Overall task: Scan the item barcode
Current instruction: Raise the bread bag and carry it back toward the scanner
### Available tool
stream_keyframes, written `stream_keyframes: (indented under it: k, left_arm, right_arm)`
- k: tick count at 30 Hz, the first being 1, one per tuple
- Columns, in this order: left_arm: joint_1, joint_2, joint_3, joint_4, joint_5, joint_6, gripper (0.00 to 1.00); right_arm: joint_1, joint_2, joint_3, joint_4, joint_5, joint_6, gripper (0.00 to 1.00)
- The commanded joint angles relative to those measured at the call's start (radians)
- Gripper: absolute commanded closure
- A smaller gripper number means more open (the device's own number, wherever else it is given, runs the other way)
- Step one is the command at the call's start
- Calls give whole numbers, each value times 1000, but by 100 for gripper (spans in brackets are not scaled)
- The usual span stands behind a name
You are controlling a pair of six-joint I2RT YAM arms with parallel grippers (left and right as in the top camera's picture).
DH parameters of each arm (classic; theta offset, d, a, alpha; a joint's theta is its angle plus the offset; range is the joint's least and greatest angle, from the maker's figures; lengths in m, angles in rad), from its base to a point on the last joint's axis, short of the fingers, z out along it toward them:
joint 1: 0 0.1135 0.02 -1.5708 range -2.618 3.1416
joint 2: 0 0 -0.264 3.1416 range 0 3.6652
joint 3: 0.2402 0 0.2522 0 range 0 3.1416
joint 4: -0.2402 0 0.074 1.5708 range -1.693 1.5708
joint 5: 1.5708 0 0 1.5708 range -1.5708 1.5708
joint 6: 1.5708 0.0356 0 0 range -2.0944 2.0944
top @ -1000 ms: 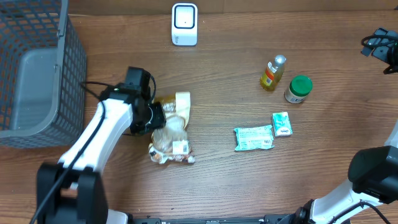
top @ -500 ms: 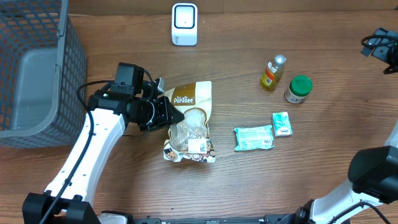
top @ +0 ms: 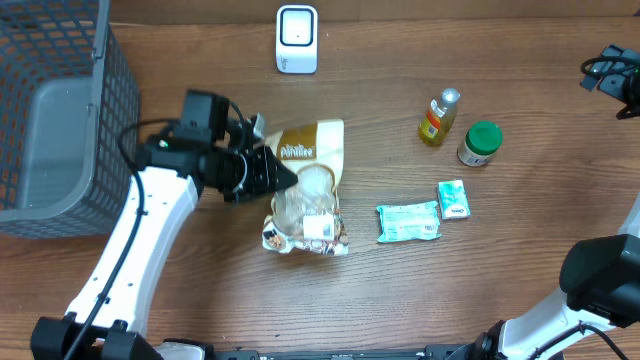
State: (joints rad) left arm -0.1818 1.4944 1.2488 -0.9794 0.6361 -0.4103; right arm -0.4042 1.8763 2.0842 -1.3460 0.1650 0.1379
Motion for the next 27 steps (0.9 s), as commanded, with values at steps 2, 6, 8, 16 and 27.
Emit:
stream_keyframes:
  k: [2,6,8,16,27]
  left_arm:
    - [-3,-11,324,-136,-143,21,96]
    - [-57,-11,603,-234,-371,3,96]
    - [-122,-11,694,-206,-621,5,96]
    - [-259,52,700,-55,-1151,31,96]
    - [-279,376,700,368,-1381,345,96]
  right_arm:
    - [-1,-6,9,5,7,4,0]
    - [-1,-6,9,5,7,4,0]
    - [-1,-6,9,5,7,4,0]
    - [-1,-6,9,5,7,4,0]
    - [-1,-6,9,5,7,4,0]
